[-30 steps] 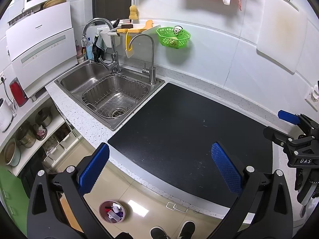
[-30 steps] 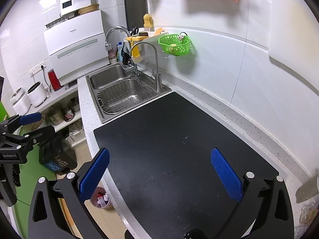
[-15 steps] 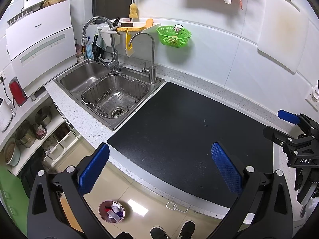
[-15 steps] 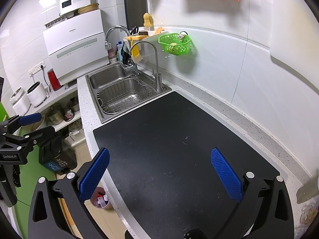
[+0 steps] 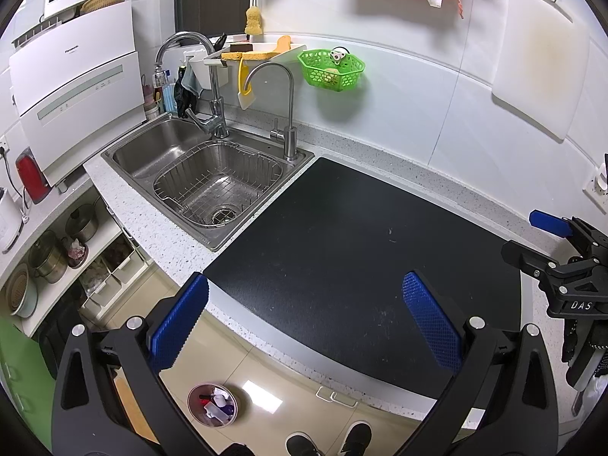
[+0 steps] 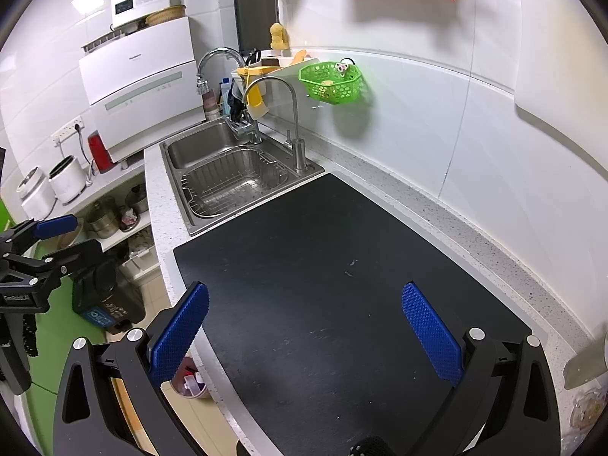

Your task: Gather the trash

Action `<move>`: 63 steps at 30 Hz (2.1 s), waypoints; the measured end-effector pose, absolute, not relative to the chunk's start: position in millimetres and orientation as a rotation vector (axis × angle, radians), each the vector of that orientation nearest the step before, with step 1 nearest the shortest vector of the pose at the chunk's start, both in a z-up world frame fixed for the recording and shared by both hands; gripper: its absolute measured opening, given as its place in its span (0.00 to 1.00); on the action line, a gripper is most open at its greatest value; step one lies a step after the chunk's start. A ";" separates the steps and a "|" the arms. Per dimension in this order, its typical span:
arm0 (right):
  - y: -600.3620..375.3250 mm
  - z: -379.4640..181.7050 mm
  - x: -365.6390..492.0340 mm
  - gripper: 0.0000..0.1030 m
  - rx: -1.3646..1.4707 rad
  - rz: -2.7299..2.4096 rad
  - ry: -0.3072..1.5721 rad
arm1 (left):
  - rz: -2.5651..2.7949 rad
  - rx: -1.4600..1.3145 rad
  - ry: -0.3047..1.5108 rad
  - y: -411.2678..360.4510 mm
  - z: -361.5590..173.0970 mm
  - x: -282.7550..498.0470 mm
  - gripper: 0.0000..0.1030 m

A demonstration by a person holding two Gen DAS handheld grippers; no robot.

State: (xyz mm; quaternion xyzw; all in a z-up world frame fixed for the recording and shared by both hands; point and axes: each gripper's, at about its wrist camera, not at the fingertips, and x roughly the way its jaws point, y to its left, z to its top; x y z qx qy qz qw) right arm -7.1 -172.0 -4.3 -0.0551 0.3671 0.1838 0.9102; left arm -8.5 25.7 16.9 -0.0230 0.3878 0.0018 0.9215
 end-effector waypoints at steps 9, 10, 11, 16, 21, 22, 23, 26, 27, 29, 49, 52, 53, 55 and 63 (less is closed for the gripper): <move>-174.0 -5.3 -7.1 0.95 -0.108 0.372 0.765 | -0.004 -0.048 0.800 24.9 14.4 -4.9 0.97; -174.0 -5.4 -7.1 0.95 -0.109 0.372 0.765 | -0.005 -0.050 0.800 24.7 14.0 -3.7 0.97; -174.4 -5.5 -7.1 0.95 -0.110 0.370 0.766 | -0.004 -0.047 0.800 24.8 14.2 -4.0 0.97; -175.2 -5.6 -6.8 0.95 -0.111 0.370 0.766 | -0.006 -0.048 0.800 24.9 14.3 -4.2 0.97; -175.2 -5.6 -6.6 0.95 -0.110 0.370 0.765 | -0.006 -0.047 0.801 24.5 14.7 -2.0 0.97; -175.3 -5.7 -6.5 0.95 -0.109 0.370 0.766 | -0.007 -0.048 0.801 24.6 14.0 -1.2 0.97; -175.3 -5.8 -6.5 0.95 -0.109 0.370 0.766 | -0.006 -0.046 0.801 24.5 14.7 -2.2 0.97; -175.2 -5.7 -7.0 0.95 -0.109 0.369 0.767 | -0.006 -0.046 0.801 24.1 14.6 -1.5 0.97; -175.5 -5.7 -7.1 0.95 -0.109 0.370 0.767 | -0.006 -0.045 0.801 24.2 13.9 -0.6 0.97; -175.2 -5.6 -7.3 0.95 -0.109 0.369 0.767 | -0.006 -0.048 0.801 23.5 14.3 -0.7 0.97; -177.1 -9.0 -8.5 0.95 -0.112 0.367 0.771 | -0.017 -0.060 0.815 23.0 11.4 3.7 0.97; -177.1 -9.0 -8.1 0.95 -0.113 0.367 0.771 | -0.017 -0.059 0.815 22.8 11.8 3.2 0.97; -177.8 -9.3 -8.5 0.95 -0.112 0.367 0.772 | -0.016 -0.059 0.814 22.8 11.8 3.2 0.97; -177.3 -8.9 -7.3 0.95 -0.112 0.368 0.772 | -0.023 -0.067 0.818 22.9 11.6 3.5 0.97; -177.4 -9.6 -5.4 0.95 -0.113 0.369 0.773 | 0.065 -0.016 0.859 19.1 6.3 6.1 0.97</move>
